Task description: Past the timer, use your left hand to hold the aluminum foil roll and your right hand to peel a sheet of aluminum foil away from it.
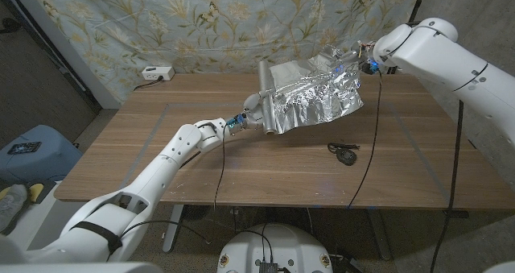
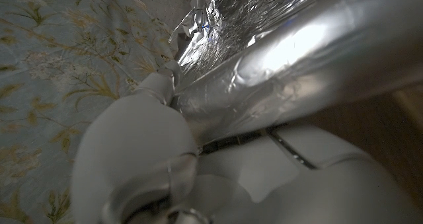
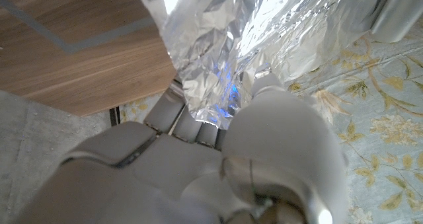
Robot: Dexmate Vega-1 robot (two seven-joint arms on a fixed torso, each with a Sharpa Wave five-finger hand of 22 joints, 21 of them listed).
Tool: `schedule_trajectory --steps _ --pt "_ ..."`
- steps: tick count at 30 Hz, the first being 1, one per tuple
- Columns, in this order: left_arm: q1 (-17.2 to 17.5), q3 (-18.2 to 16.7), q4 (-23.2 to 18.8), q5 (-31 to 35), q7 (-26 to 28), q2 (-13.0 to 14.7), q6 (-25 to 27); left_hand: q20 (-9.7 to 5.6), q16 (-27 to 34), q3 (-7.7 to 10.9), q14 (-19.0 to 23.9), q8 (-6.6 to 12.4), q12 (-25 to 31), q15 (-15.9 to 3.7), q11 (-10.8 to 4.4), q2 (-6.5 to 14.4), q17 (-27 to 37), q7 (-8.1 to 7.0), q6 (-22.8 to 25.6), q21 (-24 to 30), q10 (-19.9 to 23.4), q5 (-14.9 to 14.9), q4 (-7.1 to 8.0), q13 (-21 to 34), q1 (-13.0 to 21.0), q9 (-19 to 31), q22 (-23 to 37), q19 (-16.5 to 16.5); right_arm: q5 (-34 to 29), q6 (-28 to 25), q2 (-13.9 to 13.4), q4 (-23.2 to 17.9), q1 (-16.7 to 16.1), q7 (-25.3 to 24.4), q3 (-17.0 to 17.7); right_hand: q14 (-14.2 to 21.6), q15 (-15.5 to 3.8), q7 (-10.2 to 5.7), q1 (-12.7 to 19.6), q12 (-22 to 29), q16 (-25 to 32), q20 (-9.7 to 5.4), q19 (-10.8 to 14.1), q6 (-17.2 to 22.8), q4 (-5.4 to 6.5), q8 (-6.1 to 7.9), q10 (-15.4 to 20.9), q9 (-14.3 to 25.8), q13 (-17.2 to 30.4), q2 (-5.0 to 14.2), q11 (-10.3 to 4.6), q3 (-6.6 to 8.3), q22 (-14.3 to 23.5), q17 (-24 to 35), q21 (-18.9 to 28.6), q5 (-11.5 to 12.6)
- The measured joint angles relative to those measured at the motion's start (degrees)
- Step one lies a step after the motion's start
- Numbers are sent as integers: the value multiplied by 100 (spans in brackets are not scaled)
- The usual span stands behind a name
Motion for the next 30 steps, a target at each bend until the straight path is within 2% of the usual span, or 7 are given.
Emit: schedule_trajectory --steps 5,14,17,23,30 --pt "-5 27 12 5 -35 21 37 0 0 0 0 0 -25 0 0 -6 0 8 -10 0 0 0 0 0 8 0 0 0 113 -6 -38 -12 -2 76 43 -159 159 93 -487 -84 -135 124 -81 -215 214 -39 -173 -52 -52 -109 169 -214 -27 -85 -51 41" --pt "-5 45 24 17 -93 63 74 21 0 0 -23 0 -25 21 0 0 1 1 -19 0 0 0 0 20 44 0 0 -22 267 -29 -123 -16 17 204 87 -409 368 185 -1340 -194 -190 288 -246 -512 619 -39 -406 -133 -36 -269 345 -619 -27 -114 -241 229" --pt "5 45 21 17 -100 78 76 21 0 0 -23 0 -25 21 0 2 1 1 -20 0 0 0 0 20 42 0 0 -22 301 -26 -149 5 30 241 95 -472 431 215 -1509 -199 -228 318 -276 -542 717 -39 -448 -156 -36 -325 387 -718 -51 -113 -245 275" --pt "39 40 7 17 -154 110 78 43 -28 -66 -141 -48 -68 97 41 1 -18 -13 -52 0 -87 0 65 20 5 24 0 -73 365 26 -193 77 44 301 123 -510 469 224 -1697 -199 -234 338 -296 -552 819 -39 -477 -159 -37 -345 416 -819 -54 -140 -288 357" --pt "48 27 10 15 -245 116 72 102 -72 -232 -318 -123 -156 192 161 -78 -11 -21 -203 -44 -288 -46 231 20 -388 28 0 -228 397 68 -223 136 59 345 134 -511 470 254 -1754 -240 -235 349 -307 -581 844 -39 -477 -167 -37 -311 416 -845 -54 -140 -333 402"
